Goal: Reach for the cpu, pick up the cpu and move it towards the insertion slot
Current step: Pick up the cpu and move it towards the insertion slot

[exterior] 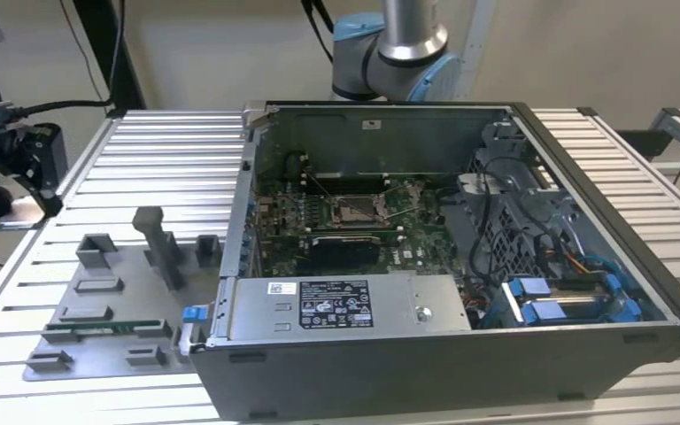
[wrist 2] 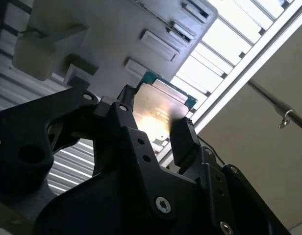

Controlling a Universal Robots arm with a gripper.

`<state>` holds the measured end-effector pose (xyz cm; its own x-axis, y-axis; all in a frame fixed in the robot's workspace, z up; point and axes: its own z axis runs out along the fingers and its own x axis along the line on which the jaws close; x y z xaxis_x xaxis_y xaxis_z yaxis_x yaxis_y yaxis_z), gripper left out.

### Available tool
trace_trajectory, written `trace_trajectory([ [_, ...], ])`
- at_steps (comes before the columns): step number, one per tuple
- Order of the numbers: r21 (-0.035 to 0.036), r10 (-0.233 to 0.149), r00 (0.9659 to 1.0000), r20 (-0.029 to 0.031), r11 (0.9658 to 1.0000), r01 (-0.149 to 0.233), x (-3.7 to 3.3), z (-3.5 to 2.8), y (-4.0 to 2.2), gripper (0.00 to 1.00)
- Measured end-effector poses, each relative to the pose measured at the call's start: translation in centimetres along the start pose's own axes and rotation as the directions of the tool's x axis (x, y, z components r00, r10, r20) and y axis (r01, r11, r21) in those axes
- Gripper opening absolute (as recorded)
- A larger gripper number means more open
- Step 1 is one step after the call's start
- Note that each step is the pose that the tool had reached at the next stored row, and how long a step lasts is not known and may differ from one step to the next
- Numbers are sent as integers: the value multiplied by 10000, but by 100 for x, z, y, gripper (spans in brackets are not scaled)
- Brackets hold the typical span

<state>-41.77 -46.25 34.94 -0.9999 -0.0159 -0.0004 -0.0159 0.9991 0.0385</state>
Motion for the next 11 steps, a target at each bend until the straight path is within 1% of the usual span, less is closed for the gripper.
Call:
trace_trajectory([
  [11,0,0,10000,0,10000,0,0,-257,10,0],
])
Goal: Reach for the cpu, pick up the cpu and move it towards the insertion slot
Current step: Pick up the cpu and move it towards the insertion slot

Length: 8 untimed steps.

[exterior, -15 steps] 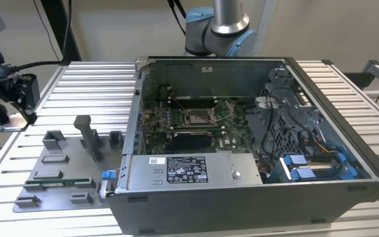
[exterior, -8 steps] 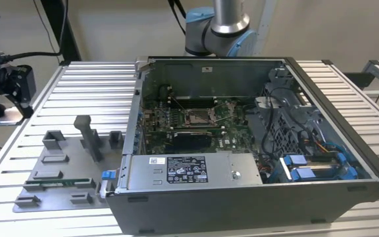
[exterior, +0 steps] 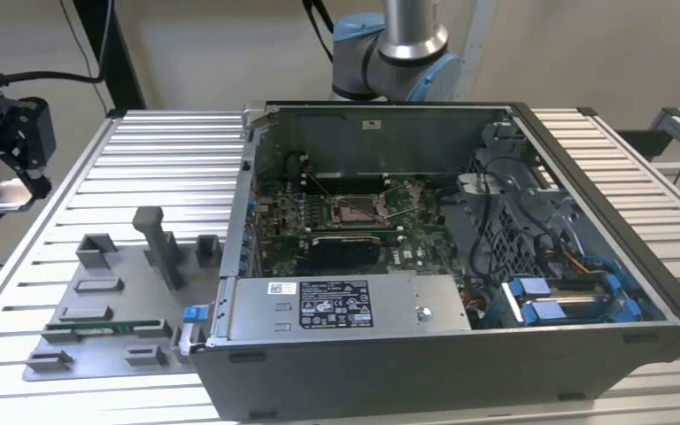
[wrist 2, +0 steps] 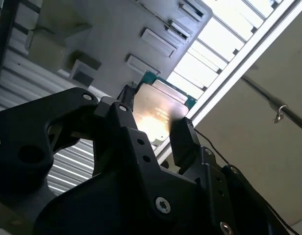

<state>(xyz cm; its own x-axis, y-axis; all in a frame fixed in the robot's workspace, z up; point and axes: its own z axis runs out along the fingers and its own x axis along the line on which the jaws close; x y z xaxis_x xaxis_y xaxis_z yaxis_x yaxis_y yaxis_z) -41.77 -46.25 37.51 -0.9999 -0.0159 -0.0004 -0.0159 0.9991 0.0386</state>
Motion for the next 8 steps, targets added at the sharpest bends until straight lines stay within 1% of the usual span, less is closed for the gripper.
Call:
trace_trajectory([
  [8,0,0,10000,0,10000,0,0,-178,7,0],
])
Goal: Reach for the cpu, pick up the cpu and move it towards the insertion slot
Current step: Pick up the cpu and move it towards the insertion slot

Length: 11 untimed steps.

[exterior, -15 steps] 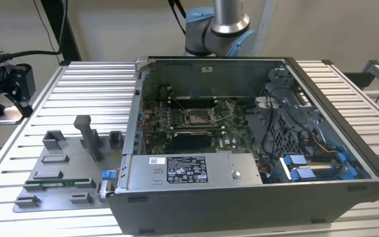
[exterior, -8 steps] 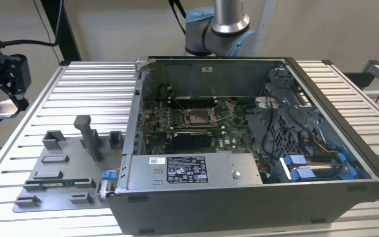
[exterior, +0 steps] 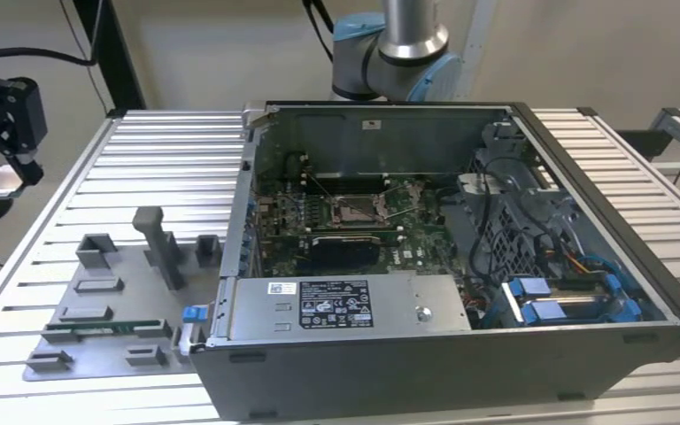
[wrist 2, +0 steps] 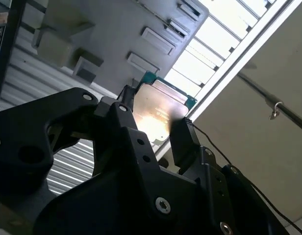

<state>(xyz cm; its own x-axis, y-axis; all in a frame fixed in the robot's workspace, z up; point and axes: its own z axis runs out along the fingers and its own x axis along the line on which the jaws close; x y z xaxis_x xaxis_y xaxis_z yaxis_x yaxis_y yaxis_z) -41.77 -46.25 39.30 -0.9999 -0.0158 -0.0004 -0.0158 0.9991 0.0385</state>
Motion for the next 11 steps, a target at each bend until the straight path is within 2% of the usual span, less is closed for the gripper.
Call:
trace_trajectory([
  [11,0,0,10000,-1,10000,0,0,-216,8,0],
])
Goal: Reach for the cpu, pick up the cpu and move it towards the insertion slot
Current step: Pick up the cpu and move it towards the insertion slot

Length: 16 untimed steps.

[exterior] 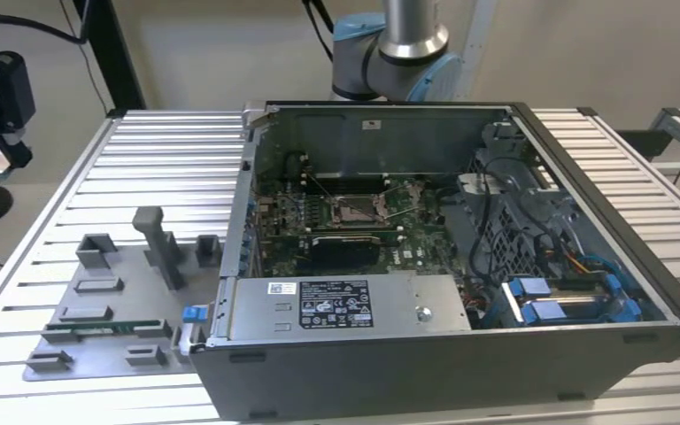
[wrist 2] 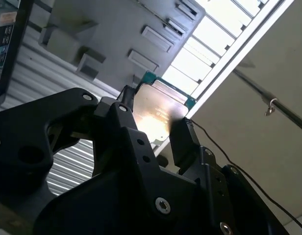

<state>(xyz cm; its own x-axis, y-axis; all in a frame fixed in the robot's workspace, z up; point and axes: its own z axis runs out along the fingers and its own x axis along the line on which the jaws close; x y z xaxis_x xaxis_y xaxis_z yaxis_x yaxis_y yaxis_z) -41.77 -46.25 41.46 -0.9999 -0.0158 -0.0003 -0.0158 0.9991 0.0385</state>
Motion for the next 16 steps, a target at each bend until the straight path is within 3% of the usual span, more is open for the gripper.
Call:
trace_trajectory([
  [6,-1,0,10000,1,10000,0,0,-92,3,0],
  [16,-1,-1,10000,0,10000,1,-30,-99,3,0],
])
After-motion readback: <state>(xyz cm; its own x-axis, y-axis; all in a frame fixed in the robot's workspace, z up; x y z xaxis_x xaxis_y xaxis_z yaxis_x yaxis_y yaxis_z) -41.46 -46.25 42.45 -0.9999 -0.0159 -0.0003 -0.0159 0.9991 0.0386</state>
